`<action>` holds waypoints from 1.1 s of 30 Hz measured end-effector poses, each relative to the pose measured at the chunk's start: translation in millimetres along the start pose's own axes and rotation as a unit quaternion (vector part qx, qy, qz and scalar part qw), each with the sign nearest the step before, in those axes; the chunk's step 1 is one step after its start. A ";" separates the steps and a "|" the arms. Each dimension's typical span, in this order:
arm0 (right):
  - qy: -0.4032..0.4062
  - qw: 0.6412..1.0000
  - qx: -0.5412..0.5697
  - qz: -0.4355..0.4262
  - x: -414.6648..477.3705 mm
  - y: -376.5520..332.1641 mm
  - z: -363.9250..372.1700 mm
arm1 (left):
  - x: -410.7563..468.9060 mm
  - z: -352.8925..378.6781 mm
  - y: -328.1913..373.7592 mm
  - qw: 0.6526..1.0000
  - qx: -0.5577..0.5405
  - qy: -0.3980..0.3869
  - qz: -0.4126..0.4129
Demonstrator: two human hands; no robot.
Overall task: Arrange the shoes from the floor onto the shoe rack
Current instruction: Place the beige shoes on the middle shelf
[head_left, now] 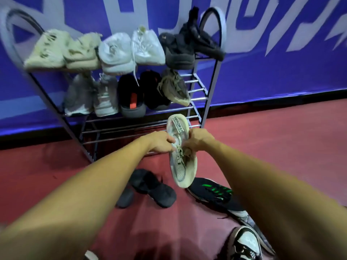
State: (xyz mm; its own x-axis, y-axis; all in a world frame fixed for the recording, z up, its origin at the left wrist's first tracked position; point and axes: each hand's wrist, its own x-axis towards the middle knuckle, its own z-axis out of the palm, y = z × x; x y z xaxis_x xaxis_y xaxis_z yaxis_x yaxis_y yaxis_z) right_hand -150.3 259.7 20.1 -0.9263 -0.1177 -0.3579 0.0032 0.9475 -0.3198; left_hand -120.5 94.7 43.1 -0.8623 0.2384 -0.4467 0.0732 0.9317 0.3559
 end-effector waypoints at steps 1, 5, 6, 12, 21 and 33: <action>0.004 1.000 -0.002 -0.005 -7.2 -2.6 -8.3 | -9.9 -8.9 4.7 1.000 0.011 -0.011 0.011; 0.034 0.999 -0.016 -0.028 -32.0 -14.2 -39.4 | -43.7 -42.1 12.5 0.998 0.018 0.019 0.055; 0.044 0.998 -0.027 -0.037 -36.8 -17.4 -46.2 | -50.2 -47.7 12.3 0.996 0.020 0.047 0.066; 0.082 0.991 -0.077 -0.067 -47.8 -32.0 -66.7 | -58.7 -62.5 -6.9 0.973 -0.076 0.212 0.048; 0.081 0.984 -0.115 -0.110 -47.7 -51.2 -73.9 | -53.8 -70.9 -27.2 0.958 -0.220 0.186 -0.009; 0.267 0.955 0.066 -0.110 -37.4 -72.2 -99.0 | -37.8 -87.3 -23.9 0.868 -0.414 0.269 -0.054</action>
State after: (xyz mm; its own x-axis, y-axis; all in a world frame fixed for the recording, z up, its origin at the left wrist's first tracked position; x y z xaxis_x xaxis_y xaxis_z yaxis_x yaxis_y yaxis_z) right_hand -153.2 225.2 143.4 -0.9699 -0.1069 0.2186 -0.1985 0.8673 -0.4566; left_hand -133.4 39.5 123.1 -0.9670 -0.2084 -0.1464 -0.2167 0.3717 0.9027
